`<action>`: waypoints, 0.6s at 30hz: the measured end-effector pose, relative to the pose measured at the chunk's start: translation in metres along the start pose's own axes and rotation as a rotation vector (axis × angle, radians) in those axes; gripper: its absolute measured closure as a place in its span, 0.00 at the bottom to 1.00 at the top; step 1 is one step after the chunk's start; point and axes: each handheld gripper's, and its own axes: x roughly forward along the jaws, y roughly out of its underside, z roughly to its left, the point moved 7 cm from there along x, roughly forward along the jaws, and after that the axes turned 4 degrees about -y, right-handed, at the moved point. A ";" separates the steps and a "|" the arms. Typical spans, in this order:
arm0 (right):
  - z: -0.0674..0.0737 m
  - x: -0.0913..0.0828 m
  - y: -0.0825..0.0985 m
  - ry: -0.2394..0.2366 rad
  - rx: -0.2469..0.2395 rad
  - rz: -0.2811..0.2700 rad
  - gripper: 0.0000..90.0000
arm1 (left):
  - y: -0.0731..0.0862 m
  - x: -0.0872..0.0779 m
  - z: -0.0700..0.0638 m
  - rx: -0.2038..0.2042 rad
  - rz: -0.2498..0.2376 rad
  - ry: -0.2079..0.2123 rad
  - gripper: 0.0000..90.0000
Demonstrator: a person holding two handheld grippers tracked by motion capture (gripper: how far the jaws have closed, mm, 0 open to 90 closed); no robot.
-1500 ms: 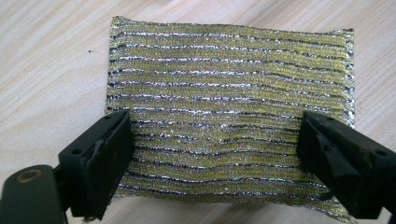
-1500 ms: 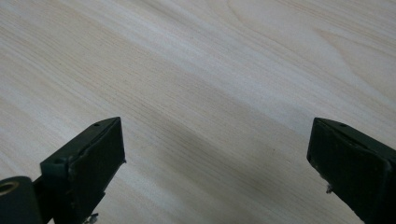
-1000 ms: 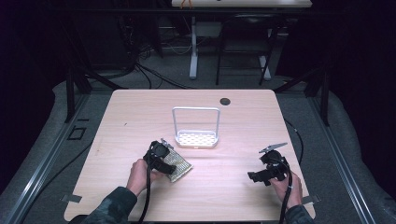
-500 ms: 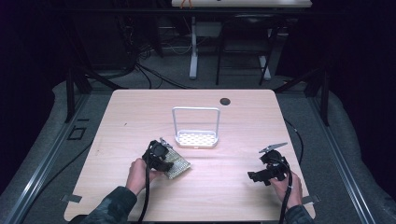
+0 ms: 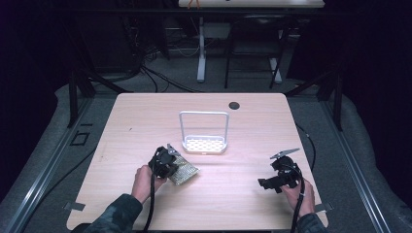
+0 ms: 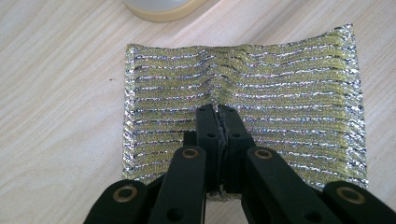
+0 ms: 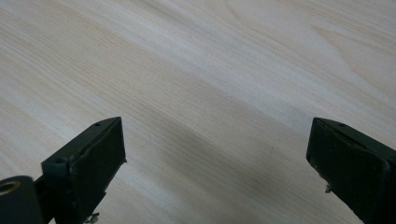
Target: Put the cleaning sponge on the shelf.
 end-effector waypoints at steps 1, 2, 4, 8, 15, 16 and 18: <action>0.000 -0.001 -0.001 0.000 0.001 -0.007 0.04 | 0.000 0.000 0.000 0.005 -0.001 -0.001 0.99; 0.000 -0.001 -0.001 0.001 0.000 -0.006 0.04 | -0.001 -0.001 0.000 0.002 -0.003 0.010 0.99; 0.000 -0.001 0.000 0.002 0.001 0.004 0.04 | -0.001 -0.002 0.000 0.003 -0.003 0.017 0.99; -0.001 -0.002 0.000 0.000 0.005 -0.003 0.04 | -0.003 -0.006 -0.004 0.013 -0.011 0.025 0.99; -0.001 -0.002 0.000 0.001 0.004 -0.005 0.04 | -0.009 -0.020 -0.004 0.004 -0.055 0.037 0.99; -0.001 -0.002 0.000 0.000 0.004 -0.002 0.04 | -0.009 -0.022 -0.004 0.004 -0.059 0.038 0.99; -0.001 -0.002 0.000 -0.001 0.004 -0.005 0.04 | -0.010 -0.025 -0.004 0.004 -0.067 0.042 0.99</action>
